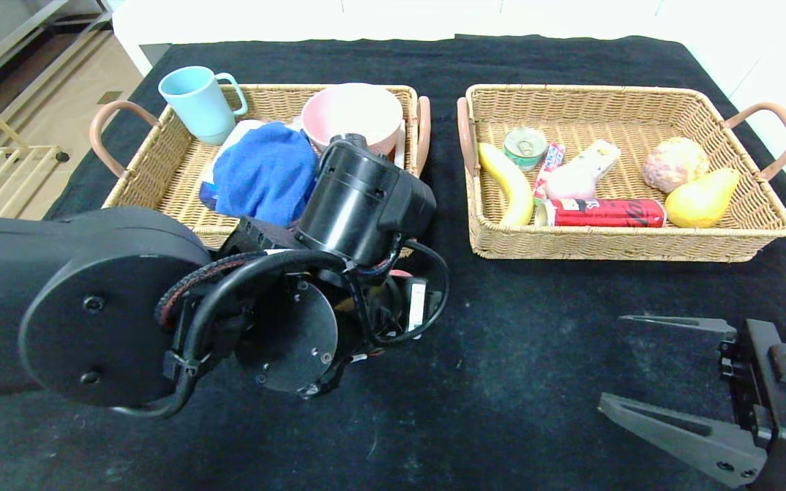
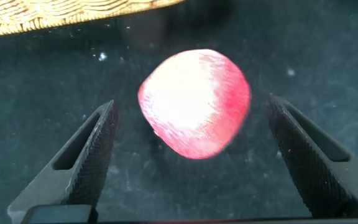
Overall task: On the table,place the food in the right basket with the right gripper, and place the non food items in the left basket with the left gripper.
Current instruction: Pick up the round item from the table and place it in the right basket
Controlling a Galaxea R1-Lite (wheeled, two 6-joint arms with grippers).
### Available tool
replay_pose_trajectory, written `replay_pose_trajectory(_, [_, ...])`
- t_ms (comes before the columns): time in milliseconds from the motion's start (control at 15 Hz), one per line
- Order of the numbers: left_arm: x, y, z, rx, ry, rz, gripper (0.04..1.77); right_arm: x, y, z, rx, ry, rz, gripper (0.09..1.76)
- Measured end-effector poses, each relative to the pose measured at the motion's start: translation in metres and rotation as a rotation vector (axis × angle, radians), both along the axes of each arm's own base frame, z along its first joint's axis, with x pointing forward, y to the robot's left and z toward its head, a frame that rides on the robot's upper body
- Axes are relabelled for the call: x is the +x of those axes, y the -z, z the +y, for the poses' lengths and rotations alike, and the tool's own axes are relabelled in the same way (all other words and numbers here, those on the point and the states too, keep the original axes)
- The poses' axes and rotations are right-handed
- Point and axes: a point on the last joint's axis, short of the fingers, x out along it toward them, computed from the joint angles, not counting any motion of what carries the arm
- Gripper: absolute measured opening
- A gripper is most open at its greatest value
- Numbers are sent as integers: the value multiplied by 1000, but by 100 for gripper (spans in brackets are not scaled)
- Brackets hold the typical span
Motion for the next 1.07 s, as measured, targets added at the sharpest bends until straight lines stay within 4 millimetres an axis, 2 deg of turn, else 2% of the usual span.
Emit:
replay_pose_trajectory(733, [18,16,-8,19,-3,37,171,-1,1,1,-3,-6,4,171])
replay_pose_trajectory(867, [20,19,-9,24,-4,43,135,-1,1,1,-2,-6,3,171])
replay_pose_trajectory(933, [21,20,-10,25,-5,43,125,-1,1,1,-2,-6,3,171])
replay_pose_trajectory(1067, [22,21,-11,28,-5,46,119,-1,1,1,-2,-6,3,171])
